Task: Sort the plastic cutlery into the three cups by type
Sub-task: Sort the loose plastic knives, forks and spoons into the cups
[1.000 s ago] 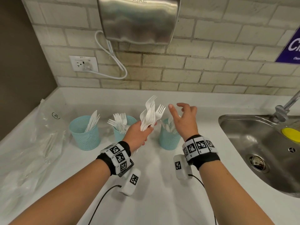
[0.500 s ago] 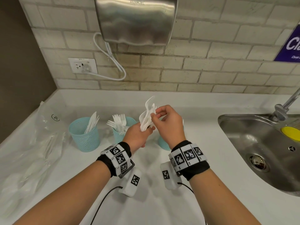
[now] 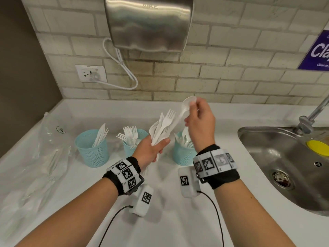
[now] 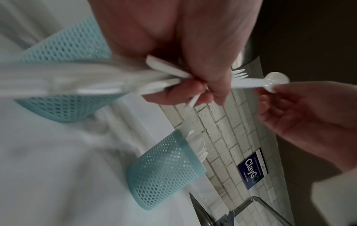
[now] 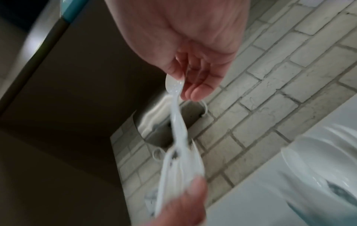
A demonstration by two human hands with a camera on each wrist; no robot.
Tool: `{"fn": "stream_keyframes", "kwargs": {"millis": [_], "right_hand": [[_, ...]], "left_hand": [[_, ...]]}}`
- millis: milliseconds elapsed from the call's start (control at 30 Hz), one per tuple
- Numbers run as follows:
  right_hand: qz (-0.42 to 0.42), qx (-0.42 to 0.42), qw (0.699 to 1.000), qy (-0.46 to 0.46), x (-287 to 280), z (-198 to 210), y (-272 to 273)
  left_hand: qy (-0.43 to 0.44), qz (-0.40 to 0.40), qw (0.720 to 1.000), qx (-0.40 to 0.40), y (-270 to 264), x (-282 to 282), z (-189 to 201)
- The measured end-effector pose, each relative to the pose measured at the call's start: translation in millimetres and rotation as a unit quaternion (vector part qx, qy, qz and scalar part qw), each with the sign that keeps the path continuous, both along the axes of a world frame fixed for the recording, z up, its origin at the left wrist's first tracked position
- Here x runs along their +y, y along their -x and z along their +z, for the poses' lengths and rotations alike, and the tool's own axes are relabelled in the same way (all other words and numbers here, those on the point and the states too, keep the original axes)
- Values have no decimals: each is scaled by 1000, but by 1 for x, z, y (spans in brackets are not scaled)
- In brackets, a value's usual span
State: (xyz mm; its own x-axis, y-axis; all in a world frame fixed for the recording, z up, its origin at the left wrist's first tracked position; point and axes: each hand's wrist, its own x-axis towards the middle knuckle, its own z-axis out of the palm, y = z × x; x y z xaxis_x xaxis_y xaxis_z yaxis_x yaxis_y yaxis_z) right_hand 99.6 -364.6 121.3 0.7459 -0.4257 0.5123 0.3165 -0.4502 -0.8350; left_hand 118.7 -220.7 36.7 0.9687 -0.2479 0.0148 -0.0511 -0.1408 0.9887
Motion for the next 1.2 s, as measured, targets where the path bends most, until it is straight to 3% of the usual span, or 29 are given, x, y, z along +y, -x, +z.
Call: {"fn": "stream_keyframes", "kwargs": {"millis": [100,167,333,467,633,767,933,1033,1133,1200], "right_hand": [[-20,-56,998,-37,-21,17,3],[-29,-40,999,-10,-35,6,-4],[-27,113,989,89,-53,-57,-15],[-33,234,951,199,-45,-71,-6],[60,130,987,71,-11,-40,0],[101,124,986,49,3,-26,-3],[124,35,983,-133,3,8,0],[154,-19,970,-187,1,24,6],[144,-10,973,-179,4,18,8],[127,43,975,-178,7,2,6]], "left_hand": [[-3,9,1000,3,-2,-1,-4],[-1,5,1000,0,-2,-3,-4],[-2,9,1000,-6,-1,-7,-4],[-18,31,999,-33,-2,-7,-4],[-50,41,994,-88,0,-6,-1],[-39,33,994,-98,2,-5,1],[-46,49,994,-87,1,4,2],[-48,57,994,-86,0,9,3],[-22,48,995,-84,3,12,7],[12,43,997,-62,8,13,11]]}}
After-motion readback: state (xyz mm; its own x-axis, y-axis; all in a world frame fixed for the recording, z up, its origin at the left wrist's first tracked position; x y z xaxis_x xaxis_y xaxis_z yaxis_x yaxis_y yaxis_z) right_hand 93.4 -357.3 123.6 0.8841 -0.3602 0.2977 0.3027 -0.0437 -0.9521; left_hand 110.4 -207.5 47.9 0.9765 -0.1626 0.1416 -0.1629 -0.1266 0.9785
